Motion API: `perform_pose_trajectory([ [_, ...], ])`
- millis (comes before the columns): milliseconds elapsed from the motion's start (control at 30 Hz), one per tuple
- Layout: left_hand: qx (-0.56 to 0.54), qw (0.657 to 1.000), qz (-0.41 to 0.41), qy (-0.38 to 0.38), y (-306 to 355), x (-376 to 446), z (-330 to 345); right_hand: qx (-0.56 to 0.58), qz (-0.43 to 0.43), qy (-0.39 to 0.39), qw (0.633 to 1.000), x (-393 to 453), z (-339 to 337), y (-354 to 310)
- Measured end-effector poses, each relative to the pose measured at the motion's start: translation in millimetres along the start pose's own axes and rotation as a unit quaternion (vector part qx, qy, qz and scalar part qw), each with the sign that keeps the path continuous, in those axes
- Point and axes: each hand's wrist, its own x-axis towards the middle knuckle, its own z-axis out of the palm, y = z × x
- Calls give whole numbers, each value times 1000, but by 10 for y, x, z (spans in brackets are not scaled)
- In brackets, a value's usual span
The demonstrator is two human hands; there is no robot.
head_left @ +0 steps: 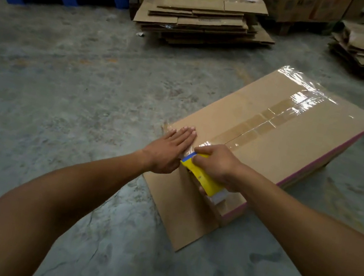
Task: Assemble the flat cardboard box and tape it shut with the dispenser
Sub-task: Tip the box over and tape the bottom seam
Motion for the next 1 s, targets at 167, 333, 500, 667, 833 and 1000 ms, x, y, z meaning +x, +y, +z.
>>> perform_pose_trajectory([
  [167, -13, 999, 19, 29, 55, -8, 113, -32, 4, -4, 999, -1, 29, 11],
  [333, -21, 998, 27, 45, 37, -10, 134, -44, 26, -3, 999, -217, -133, 158],
  [500, 2, 999, 29, 42, 123, 104, 14, 15, 50, 5, 999, -429, -277, 394],
  [667, 42, 982, 165, 85, 470, 128, 139, 16, 32, 52, 998, -365, -383, 434],
  [833, -46, 984, 124, 121, 388, 304, 223, 126, 69, 42, 989, -249, -502, 358],
  [1000, -57, 988, 108, 90, 194, 678, 77, 116, 59, 73, 989, 59, -561, 254],
])
